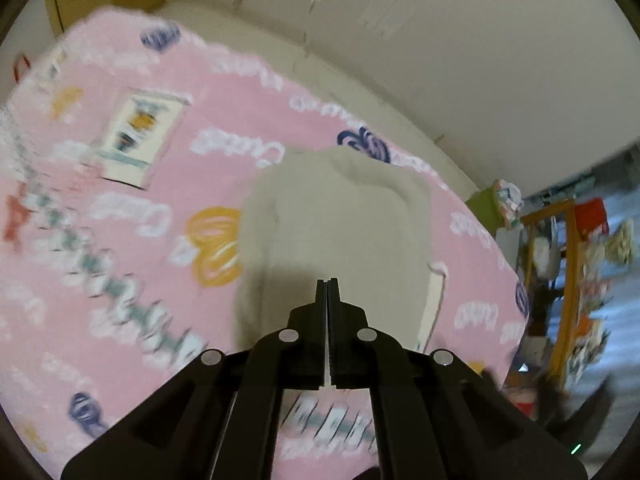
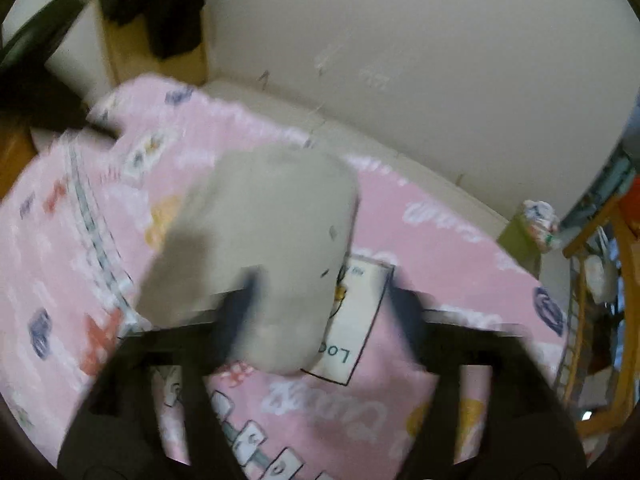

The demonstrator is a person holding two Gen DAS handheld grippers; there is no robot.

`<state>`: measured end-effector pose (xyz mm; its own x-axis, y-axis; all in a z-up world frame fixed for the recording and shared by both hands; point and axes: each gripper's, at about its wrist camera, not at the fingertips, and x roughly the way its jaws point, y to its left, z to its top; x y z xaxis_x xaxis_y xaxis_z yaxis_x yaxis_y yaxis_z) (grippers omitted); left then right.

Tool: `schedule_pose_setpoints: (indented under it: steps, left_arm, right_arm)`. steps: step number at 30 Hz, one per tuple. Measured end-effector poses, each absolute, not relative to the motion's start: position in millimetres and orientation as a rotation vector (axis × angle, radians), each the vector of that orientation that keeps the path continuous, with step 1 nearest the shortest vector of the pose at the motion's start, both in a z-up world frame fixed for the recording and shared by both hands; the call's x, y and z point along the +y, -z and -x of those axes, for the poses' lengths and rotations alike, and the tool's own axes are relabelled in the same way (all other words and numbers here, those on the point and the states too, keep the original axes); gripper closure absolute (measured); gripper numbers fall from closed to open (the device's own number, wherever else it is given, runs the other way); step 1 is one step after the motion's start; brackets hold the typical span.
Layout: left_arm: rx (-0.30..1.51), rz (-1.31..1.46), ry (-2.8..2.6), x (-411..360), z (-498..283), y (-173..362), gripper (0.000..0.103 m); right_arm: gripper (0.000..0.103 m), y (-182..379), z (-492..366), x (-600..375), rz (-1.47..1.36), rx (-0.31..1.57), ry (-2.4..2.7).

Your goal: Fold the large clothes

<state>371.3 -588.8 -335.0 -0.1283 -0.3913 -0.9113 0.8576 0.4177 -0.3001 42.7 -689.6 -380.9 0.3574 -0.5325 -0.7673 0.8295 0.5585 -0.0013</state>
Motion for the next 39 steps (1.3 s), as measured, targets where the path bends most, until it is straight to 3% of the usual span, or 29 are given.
schedule_pose_setpoints:
  steps: [2, 4, 12, 14, 16, 20, 27, 39]
  left_arm:
    - [1.181, -0.536, 1.18, -559.7, -355.9, 295.4, 0.065]
    - [1.105, -0.541, 1.21, -528.5, -354.9, 261.3, 0.048]
    - [1.013, -0.473, 1.278, -459.9, -327.2, 175.9, 0.033]
    - [0.996, -0.442, 1.287, -441.7, -319.4, 156.4, 0.016]
    - [0.95, -0.452, 1.284, -426.4, -306.5, 143.5, 0.01]
    - [0.957, -0.527, 1.257, -410.8, -279.7, 140.4, 0.008]
    - [0.975, -0.587, 1.125, -407.7, -247.2, 160.3, 0.008]
    - [1.023, -0.545, 1.122, -397.3, -221.2, 158.7, 0.008]
  right_arm:
    - [0.022, 336.4, -26.9, -680.9, -0.494, 0.72, 0.956]
    - [0.022, 305.0, -16.7, -671.4, -0.549, 0.657, 0.986]
    - [0.006, 190.2, 3.1, -599.6, -0.421, 0.561, 1.036]
    - [0.006, 171.3, 10.4, -585.8, -0.382, 0.543, 1.039]
    - [0.006, 161.5, 13.2, -576.6, -0.362, 0.569, 1.059]
    - [0.006, 158.0, 26.7, -561.4, -0.364, 0.64, 1.24]
    - [0.006, 178.2, 53.4, -569.7, -0.534, 0.644, 0.915]
    - [0.006, 172.0, 80.5, -575.9, -0.557, 0.638, 0.904]
